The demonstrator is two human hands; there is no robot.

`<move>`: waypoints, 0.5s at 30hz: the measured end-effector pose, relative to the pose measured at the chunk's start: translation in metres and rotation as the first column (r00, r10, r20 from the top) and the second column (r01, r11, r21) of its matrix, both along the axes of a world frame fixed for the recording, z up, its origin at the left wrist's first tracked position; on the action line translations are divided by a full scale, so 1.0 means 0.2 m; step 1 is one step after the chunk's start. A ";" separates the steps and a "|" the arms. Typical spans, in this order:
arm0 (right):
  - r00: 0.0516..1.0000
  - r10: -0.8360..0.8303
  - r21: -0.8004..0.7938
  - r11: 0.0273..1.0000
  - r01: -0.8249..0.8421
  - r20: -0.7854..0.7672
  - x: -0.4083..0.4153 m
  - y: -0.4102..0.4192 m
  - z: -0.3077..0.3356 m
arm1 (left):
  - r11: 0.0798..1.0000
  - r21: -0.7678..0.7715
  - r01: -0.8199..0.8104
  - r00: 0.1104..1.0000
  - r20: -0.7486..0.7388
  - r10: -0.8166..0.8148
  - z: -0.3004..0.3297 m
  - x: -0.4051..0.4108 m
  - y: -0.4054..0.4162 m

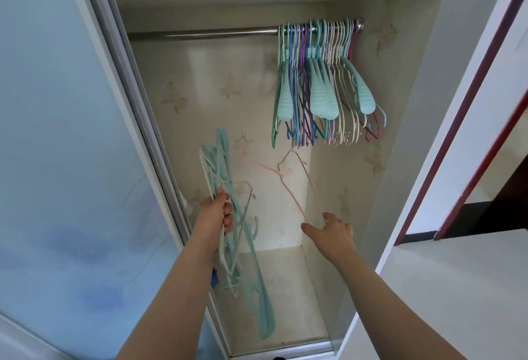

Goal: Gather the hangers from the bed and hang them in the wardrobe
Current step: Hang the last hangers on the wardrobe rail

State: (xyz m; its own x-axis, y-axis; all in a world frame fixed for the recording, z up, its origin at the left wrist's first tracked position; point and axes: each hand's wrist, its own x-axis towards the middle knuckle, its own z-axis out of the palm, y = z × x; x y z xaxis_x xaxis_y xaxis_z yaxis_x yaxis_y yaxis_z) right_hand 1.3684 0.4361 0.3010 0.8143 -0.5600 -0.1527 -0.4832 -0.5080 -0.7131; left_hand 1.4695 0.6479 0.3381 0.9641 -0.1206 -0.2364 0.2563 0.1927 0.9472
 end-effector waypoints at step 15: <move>0.966 0.193 0.626 0.736 -0.258 0.172 0.15 0.25 0.20 | 1.000 0.001 -0.019 1.000 -0.020 0.019 0.08 0.06 0.03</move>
